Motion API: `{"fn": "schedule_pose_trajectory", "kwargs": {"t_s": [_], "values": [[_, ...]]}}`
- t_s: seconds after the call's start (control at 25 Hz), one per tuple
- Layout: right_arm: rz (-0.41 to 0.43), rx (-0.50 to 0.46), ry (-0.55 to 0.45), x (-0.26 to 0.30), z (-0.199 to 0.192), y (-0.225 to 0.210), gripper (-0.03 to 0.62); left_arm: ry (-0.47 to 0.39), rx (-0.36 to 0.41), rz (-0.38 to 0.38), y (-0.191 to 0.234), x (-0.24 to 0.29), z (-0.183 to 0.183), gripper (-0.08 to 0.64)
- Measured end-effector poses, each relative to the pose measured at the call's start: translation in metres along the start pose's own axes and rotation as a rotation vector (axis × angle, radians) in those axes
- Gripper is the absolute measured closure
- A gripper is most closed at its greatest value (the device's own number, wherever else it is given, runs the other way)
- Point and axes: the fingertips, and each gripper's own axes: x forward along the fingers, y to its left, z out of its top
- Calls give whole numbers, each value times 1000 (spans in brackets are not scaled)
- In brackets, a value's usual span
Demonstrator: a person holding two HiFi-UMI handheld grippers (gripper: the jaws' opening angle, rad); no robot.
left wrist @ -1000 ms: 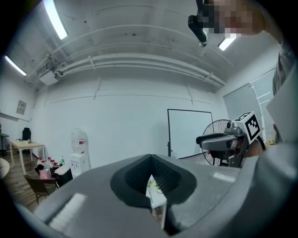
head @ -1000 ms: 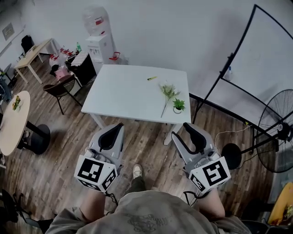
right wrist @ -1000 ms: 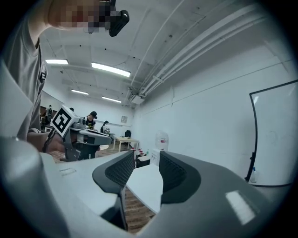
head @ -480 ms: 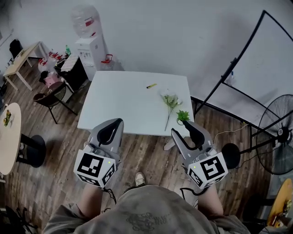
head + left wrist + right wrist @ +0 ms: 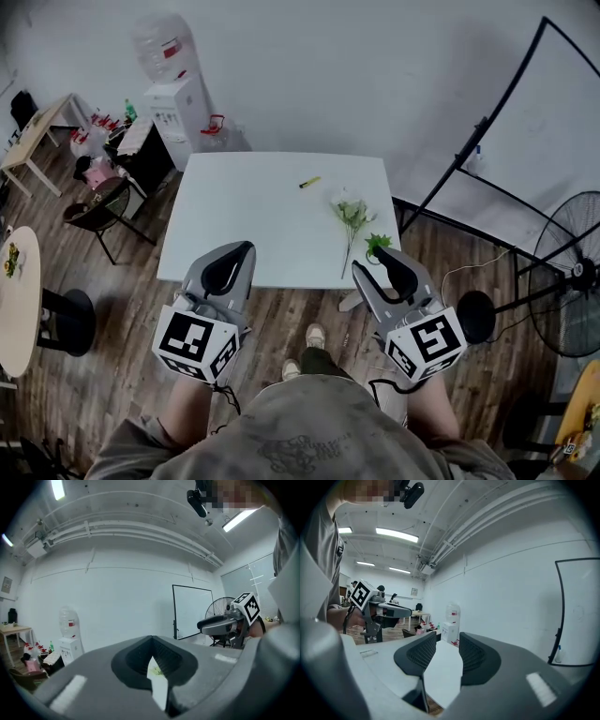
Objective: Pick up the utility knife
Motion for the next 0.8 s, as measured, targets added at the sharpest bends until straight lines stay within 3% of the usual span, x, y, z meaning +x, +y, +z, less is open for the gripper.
{"fn": "schedule_pose_trajectory", "kwargs": {"t_s": [0.36, 0.8], "values": [[18, 2, 46, 45, -19, -49, 414, 3, 4, 42, 32, 52, -3, 560], [94, 37, 47, 141, -26, -136, 419, 48, 17, 83, 81, 170, -4, 560]]}}
